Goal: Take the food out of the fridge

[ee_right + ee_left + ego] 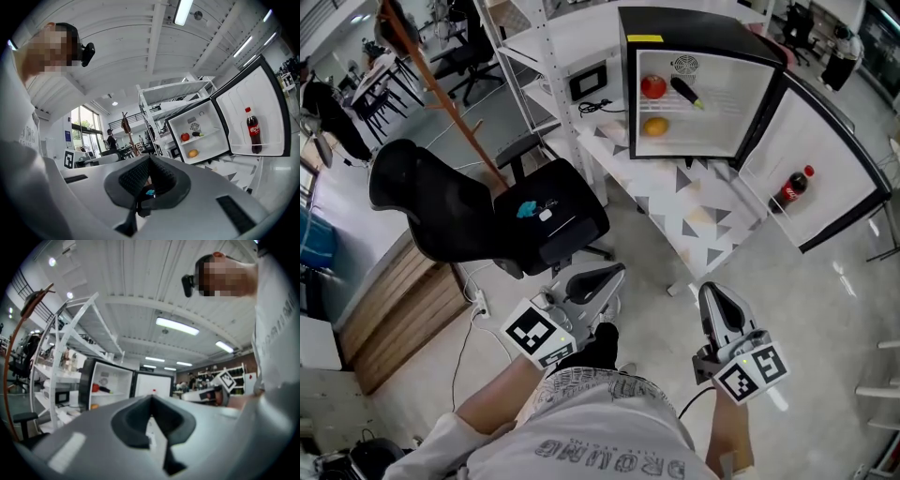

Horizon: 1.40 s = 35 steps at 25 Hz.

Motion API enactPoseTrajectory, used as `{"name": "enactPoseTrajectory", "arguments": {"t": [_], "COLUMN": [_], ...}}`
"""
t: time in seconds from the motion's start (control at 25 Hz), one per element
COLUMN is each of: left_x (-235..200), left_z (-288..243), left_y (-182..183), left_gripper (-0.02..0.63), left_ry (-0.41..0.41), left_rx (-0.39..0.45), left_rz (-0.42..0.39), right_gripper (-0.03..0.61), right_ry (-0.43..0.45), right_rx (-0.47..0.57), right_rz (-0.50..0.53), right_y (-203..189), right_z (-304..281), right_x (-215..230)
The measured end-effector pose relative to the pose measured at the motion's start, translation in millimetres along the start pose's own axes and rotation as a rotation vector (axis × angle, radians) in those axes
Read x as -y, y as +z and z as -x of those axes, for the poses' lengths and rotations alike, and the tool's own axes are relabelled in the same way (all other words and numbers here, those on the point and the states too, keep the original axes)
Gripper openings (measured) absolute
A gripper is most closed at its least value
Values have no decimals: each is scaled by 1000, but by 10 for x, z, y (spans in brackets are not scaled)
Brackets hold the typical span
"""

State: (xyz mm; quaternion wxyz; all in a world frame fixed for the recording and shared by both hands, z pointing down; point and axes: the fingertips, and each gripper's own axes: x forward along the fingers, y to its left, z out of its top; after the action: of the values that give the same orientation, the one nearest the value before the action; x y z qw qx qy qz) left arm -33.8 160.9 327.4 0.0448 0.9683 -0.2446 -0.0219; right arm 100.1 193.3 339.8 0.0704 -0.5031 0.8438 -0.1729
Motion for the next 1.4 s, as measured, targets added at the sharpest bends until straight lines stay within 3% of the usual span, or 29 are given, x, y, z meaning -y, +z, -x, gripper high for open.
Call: {"name": "enactPoseTrajectory", "arguments": {"t": [1.4], "left_x": [-2358], "left_z": [-1105], "left_y": [8], "left_gripper": [6], "left_ry": [-30], "left_rx": [-50], "left_rz": [64], "right_gripper": [2], "right_ry": [-100], "right_rx": [-56], "right_rz": [-14], "right_y": [374], "right_z": [-2194], "right_x": [1144]}}
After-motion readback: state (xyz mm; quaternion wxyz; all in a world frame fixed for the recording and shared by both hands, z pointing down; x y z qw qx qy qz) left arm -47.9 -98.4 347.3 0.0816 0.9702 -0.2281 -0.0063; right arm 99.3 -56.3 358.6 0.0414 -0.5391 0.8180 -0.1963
